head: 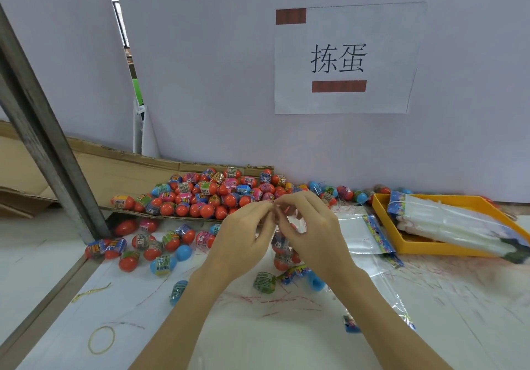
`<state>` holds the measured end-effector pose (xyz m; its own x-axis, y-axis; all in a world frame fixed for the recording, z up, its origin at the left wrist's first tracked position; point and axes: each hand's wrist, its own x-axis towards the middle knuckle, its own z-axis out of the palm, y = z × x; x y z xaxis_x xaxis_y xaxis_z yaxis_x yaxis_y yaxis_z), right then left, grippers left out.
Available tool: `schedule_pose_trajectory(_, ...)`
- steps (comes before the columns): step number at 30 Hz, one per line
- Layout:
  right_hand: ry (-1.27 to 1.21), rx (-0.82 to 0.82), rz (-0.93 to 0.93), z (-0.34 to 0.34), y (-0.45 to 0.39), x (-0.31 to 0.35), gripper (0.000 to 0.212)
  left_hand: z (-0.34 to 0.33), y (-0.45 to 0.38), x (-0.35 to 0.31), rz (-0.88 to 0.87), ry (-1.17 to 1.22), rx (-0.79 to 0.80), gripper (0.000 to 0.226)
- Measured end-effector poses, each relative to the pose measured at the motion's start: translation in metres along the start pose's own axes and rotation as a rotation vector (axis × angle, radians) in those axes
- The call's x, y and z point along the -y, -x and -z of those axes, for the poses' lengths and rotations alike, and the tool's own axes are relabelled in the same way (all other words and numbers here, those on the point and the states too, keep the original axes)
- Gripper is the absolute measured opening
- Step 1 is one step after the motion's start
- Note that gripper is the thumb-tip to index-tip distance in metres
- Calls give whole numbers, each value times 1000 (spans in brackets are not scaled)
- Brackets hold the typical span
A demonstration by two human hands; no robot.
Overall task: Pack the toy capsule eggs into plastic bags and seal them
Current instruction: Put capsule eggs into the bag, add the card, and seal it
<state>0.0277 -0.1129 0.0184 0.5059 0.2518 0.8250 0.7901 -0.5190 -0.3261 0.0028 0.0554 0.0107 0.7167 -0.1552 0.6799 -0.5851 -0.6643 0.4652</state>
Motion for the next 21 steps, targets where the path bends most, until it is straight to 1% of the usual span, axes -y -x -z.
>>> schedule_pose_trajectory(2, 37, -9, 23, 0, 0, -1, 13, 0, 0, 0, -5, -13, 1, 34)
schedule_pose_trajectory(6, 10, -26, -51, -2, 0, -1, 14, -1, 0, 0, 8, 2, 4, 27)
schedule_pose_trajectory(9, -6, 21, 3, -2, 1, -2, 17, 1, -1, 0, 28, 25, 4, 26)
schedule_pose_trajectory(12, 27, 16, 52, 0, 0, -2, 12, 1, -1, 1, 15, 9, 15, 25)
schedule_pose_trajectory(17, 47, -11, 59, 0, -1, 0, 13, 2, 0, 2, -6, -6, 16, 26)
schedule_pose_trajectory(21, 36, -21, 16, 0, -1, 1, 16, 2, -1, 2, -19, 19, 20, 27)
